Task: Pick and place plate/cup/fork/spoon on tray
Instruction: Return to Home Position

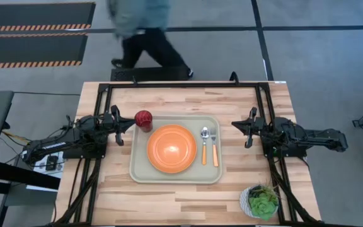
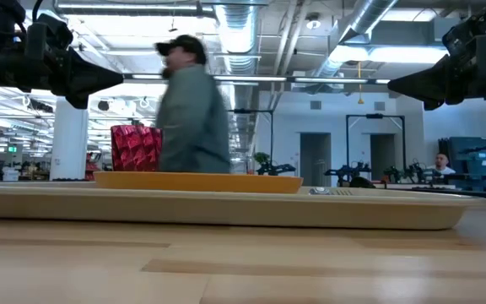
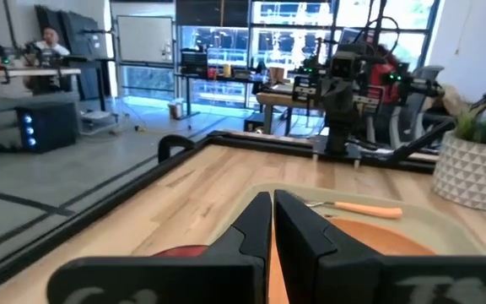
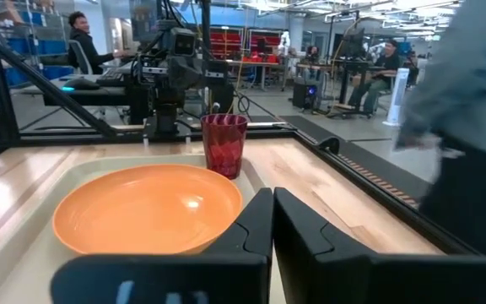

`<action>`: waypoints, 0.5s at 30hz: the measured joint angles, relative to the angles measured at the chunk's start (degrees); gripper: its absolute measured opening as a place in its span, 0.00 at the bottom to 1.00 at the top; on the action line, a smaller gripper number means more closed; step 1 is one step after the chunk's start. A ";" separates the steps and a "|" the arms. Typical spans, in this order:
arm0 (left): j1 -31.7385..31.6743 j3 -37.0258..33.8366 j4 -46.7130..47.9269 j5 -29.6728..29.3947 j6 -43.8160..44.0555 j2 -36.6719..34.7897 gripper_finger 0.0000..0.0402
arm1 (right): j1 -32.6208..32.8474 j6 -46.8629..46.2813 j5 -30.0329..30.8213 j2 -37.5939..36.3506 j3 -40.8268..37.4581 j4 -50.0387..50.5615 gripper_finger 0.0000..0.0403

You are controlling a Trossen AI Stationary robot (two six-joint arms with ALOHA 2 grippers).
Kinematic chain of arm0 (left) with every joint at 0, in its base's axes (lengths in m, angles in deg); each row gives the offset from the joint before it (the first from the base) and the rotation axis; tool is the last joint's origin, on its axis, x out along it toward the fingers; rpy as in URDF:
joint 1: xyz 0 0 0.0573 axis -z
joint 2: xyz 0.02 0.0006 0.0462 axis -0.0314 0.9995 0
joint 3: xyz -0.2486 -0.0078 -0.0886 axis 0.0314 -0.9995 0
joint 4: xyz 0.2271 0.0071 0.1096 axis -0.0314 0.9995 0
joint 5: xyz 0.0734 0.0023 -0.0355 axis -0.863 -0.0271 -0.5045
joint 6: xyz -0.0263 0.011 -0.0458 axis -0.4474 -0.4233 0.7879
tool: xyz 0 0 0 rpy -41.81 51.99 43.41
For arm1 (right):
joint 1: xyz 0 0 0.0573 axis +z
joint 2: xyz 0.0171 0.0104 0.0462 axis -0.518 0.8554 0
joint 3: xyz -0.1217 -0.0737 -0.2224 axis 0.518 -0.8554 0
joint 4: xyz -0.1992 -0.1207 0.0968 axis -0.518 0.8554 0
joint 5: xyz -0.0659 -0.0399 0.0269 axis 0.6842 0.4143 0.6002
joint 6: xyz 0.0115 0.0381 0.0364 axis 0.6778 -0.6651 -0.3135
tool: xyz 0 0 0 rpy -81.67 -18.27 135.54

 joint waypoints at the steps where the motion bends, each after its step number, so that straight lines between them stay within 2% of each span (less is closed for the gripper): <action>1: 0.00 -0.02 0.03 -0.18 0.65 0.00 0.02 | 0.00 0.00 0.00 0.00 0.00 0.00 0.08; 15: 0.00 -0.04 0.03 -0.21 3.15 0.00 0.02 | 0.02 0.00 0.00 0.00 -0.02 0.02 0.08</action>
